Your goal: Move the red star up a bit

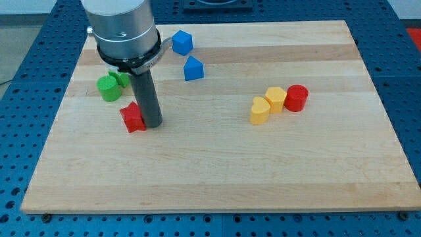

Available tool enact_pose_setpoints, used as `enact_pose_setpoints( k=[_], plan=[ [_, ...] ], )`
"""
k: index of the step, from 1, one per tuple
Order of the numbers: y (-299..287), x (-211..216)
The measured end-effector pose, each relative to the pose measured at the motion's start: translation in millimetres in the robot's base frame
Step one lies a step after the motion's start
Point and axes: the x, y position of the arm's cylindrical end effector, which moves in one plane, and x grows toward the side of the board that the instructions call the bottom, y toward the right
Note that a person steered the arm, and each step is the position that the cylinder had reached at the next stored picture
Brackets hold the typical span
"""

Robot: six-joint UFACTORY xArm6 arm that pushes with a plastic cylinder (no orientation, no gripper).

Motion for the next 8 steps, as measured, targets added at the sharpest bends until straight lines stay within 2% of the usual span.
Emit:
enact_pose_setpoints(
  k=[2,3,4,5,6,8],
  plan=[
    [-42,-26],
    [-46,-22],
    [-42,29],
    [-61,48],
    [-84,34],
    [-84,8]
  ],
)
